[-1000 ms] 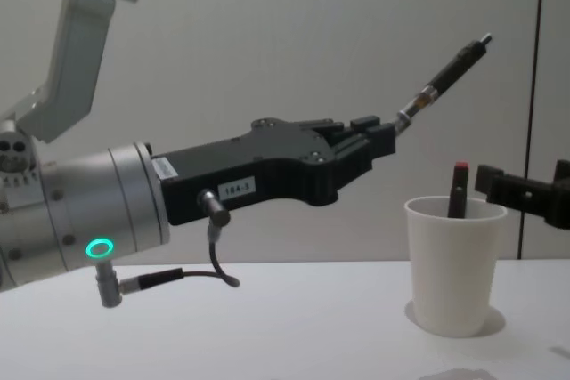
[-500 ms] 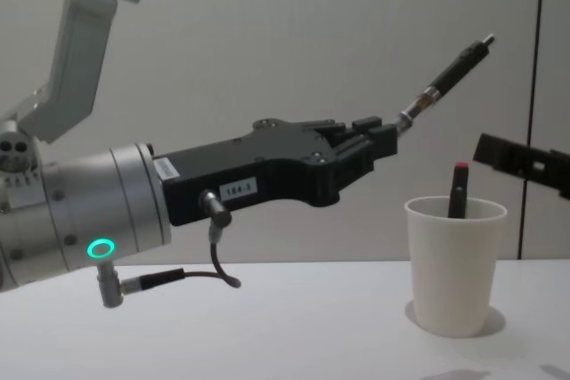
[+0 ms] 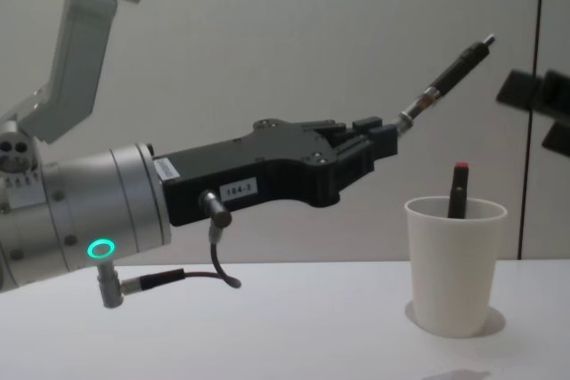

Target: Place the pen into the pen holder.

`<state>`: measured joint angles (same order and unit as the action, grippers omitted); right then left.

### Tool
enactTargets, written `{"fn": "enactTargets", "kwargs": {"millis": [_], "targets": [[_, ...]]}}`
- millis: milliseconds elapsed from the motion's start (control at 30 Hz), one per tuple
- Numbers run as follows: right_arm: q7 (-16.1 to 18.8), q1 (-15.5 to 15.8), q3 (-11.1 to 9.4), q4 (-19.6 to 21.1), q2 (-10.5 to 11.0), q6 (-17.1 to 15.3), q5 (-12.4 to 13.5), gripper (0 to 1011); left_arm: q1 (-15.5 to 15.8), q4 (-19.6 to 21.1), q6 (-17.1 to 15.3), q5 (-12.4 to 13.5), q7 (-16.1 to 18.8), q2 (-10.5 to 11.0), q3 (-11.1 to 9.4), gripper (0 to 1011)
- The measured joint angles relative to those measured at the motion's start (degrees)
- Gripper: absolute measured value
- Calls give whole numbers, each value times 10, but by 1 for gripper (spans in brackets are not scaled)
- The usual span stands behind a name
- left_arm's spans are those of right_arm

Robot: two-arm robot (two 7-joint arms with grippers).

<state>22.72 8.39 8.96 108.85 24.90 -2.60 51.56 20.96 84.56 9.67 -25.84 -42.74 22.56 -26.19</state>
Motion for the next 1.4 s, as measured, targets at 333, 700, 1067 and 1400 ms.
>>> {"fn": "enactTargets", "kwargs": {"millis": [333,700,1067,1400], "targets": [[13,-6,-6,3,-3,-10,93,1001,0,0,0,0,0,0,0,124],[-2,-31,1,-3,-20,-23,125,1001,0,0,0,0,0,0,0,125],[-19,-56,18,-13,-38,-49,114,1001,0,0,0,0,0,0,0,125],[-44,-75,36,-26,-58,-67,100,1001,0,0,0,0,0,0,0,125]]}}
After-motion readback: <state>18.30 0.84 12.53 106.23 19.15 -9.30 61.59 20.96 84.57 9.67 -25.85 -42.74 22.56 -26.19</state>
